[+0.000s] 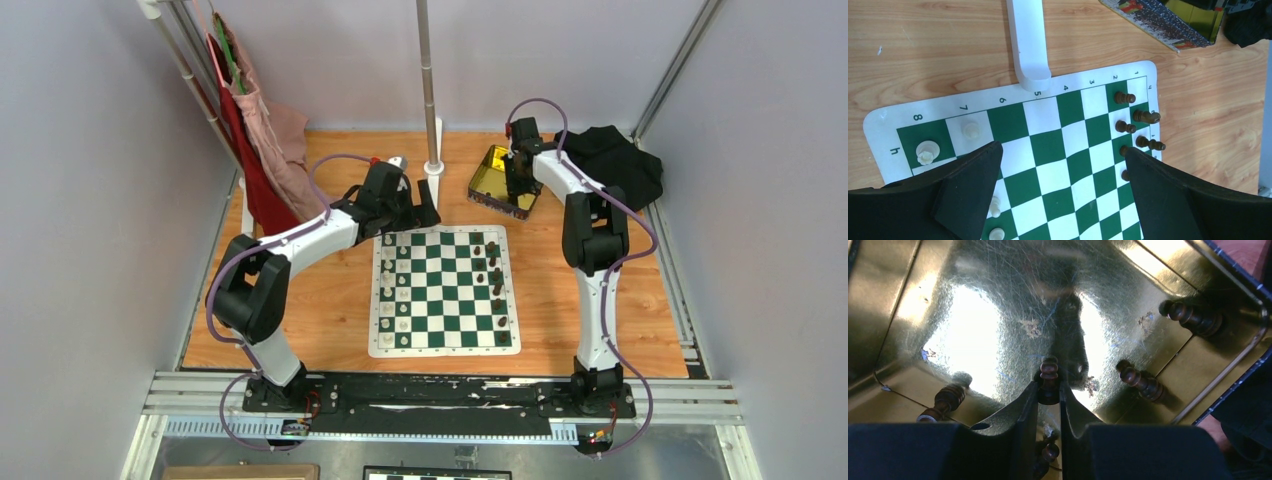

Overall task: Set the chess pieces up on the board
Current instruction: Pick up the chess piece from the storage box, then place the chess piece on the chessboard.

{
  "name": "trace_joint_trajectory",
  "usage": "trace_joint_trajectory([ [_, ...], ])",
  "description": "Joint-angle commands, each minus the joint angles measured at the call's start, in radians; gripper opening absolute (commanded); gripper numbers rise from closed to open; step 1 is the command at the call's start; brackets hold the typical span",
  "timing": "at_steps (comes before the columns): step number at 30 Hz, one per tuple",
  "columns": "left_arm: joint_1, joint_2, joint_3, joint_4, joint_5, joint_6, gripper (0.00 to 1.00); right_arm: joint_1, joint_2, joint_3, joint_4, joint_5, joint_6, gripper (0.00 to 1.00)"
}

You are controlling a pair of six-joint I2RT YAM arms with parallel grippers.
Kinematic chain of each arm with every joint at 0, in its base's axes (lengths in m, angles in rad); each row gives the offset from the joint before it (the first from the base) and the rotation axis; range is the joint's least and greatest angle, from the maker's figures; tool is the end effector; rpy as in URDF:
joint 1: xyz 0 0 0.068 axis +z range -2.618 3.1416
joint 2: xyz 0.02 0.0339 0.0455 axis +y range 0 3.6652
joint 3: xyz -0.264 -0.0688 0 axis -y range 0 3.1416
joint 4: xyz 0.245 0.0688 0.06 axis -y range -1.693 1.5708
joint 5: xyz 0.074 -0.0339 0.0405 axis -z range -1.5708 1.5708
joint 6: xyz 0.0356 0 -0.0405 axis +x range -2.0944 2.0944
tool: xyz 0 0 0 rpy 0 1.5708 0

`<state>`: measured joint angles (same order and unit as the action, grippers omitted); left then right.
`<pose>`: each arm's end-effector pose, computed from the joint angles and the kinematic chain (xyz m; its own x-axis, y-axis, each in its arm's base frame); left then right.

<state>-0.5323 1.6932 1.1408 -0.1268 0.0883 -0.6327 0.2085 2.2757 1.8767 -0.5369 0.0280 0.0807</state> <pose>0.3236 -0.1943 0.2293 -0.7704 -0.2298 -0.5947 0.1353 0.8526 -0.5048 0.4944 0.1036 0.1865 -0.8005 -0.0870 -0.5930 -0.1265 0.9916 0.0253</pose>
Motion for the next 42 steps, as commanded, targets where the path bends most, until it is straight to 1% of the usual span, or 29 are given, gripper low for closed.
trace_joint_trajectory([
  [1, 0.005, -0.027, -0.024, 0.024, 0.012, -0.004, 1.0, -0.011, -0.03, -0.021, 0.056, 0.013, -0.031, 0.12],
  [8, 0.005, -0.049, -0.032, 0.027, 0.01, -0.006, 1.0, -0.002, -0.148, -0.134, 0.194, 0.015, -0.058, 0.11],
  [15, 0.005, -0.098, -0.027, 0.022, 0.004, -0.011, 1.0, 0.041, -0.272, -0.268, 0.309, 0.028, -0.076, 0.09],
  [21, 0.005, -0.127, 0.017, 0.018, 0.02, -0.049, 1.0, 0.093, -0.398, -0.386, 0.393, 0.002, -0.111, 0.09],
  [25, 0.006, -0.112, 0.069, 0.032, 0.037, -0.071, 1.0, 0.148, -0.514, -0.495, 0.444, -0.012, -0.108, 0.09],
  [28, 0.009, -0.093, 0.094, 0.075, 0.061, -0.109, 1.0, 0.194, -0.597, -0.586, 0.476, -0.062, -0.102, 0.09],
  [32, 0.011, -0.084, 0.07, 0.18, 0.083, -0.171, 1.0, 0.276, -0.708, -0.69, 0.511, -0.062, -0.109, 0.08],
  [36, 0.011, -0.091, 0.009, 0.278, 0.096, -0.226, 1.0, 0.357, -0.817, -0.801, 0.573, -0.062, -0.096, 0.08],
  [41, 0.011, -0.119, -0.1, 0.383, 0.13, -0.289, 0.95, 0.439, -0.929, -0.928, 0.647, -0.053, -0.087, 0.07],
  [42, 0.011, -0.125, -0.119, 0.389, 0.136, -0.298, 0.94, 0.45, -0.949, -0.951, 0.664, -0.053, -0.06, 0.07],
])
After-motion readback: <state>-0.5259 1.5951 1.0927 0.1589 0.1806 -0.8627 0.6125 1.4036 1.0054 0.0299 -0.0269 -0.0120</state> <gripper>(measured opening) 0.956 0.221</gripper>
